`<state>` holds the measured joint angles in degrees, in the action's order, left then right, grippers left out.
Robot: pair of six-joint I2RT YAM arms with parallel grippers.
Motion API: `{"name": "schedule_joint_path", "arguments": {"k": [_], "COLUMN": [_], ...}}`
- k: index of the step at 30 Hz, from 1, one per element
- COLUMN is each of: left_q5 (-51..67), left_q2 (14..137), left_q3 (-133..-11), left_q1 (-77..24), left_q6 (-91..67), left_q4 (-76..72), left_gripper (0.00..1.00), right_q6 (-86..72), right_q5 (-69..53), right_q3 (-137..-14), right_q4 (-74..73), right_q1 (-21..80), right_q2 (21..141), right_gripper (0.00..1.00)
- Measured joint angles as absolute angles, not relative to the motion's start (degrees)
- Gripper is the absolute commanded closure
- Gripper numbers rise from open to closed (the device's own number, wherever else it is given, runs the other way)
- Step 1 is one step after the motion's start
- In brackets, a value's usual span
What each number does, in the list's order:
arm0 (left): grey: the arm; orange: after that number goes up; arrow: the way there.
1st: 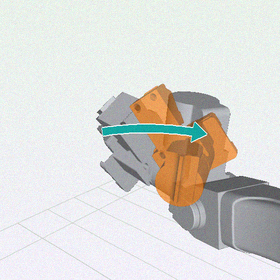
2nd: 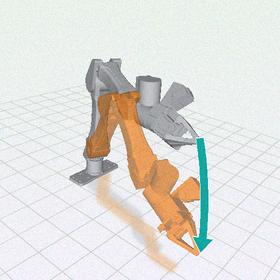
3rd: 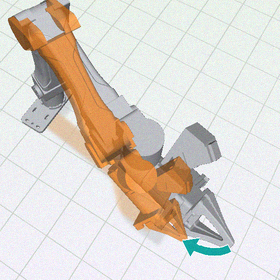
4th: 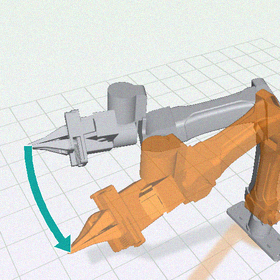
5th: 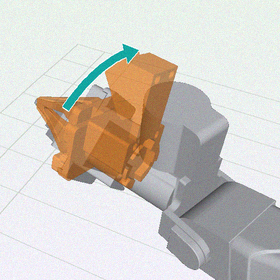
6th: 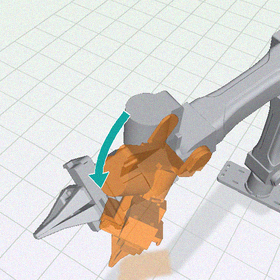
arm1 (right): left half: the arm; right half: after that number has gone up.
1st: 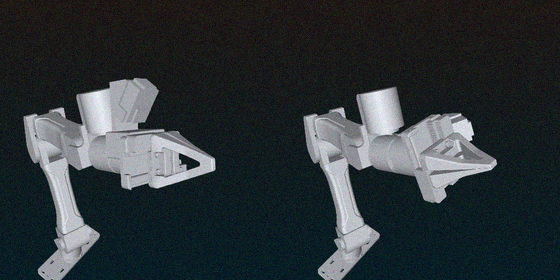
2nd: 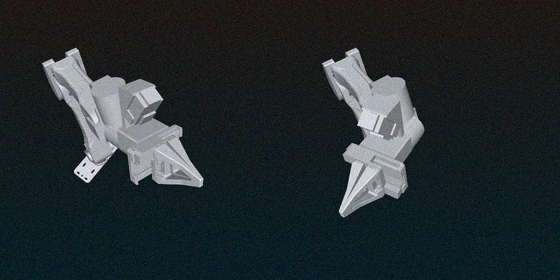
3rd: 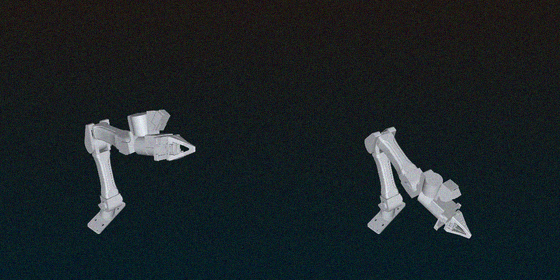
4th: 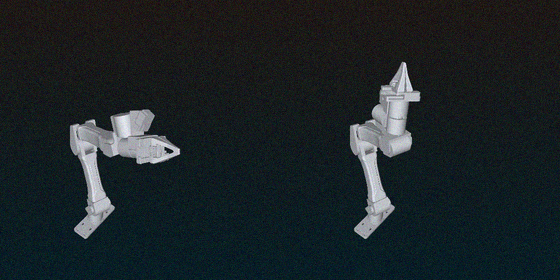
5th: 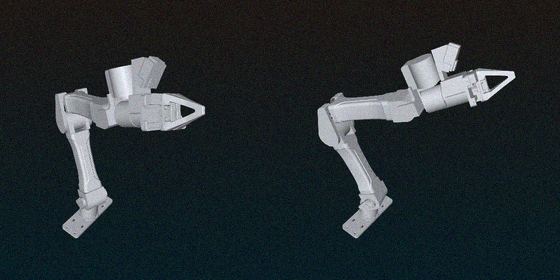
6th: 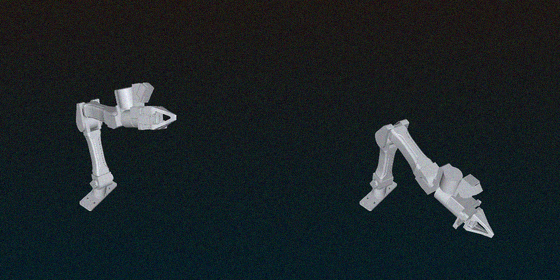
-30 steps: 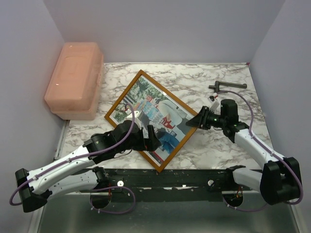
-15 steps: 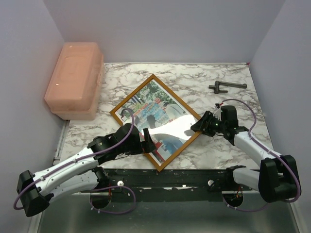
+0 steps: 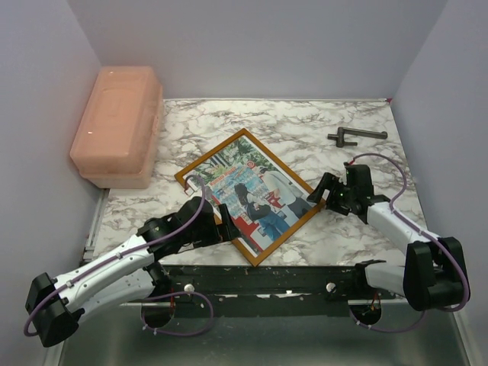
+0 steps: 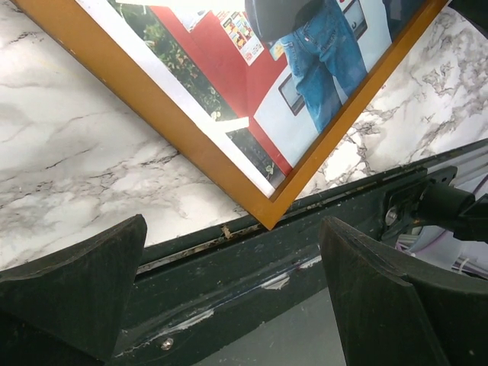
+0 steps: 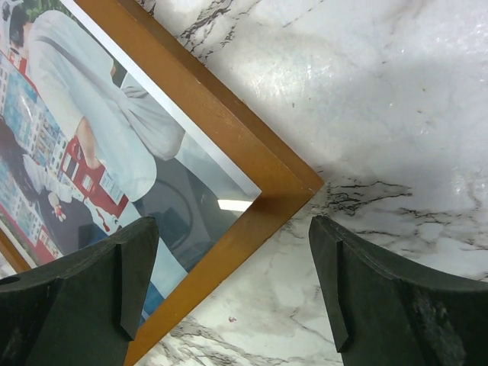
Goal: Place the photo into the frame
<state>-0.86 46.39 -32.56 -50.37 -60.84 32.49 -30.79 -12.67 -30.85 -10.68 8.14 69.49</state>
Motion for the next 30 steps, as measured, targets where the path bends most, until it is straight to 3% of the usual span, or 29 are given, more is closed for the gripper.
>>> {"name": "schedule_joint_path", "arguments": {"k": [11, 30], "left_q5": [4.4, 13.6], "left_q2": [46.0, 67.7], "left_q3": [-28.0, -31.3], "left_q1": [-44.4, -26.6], "left_q6": [-62.5, -57.9], "left_q4": [29.5, 21.8], "left_gripper": [0.01, 0.02], "right_q6": [-24.6, -24.0], "right_q5": [-12.7, -26.5], "right_q3": [-40.5, -60.6], "right_q4": [-12.4, -13.5], "right_q1": [8.1, 8.1], "right_q2": [75.7, 102.1], "right_gripper": [0.06, 0.00]}}
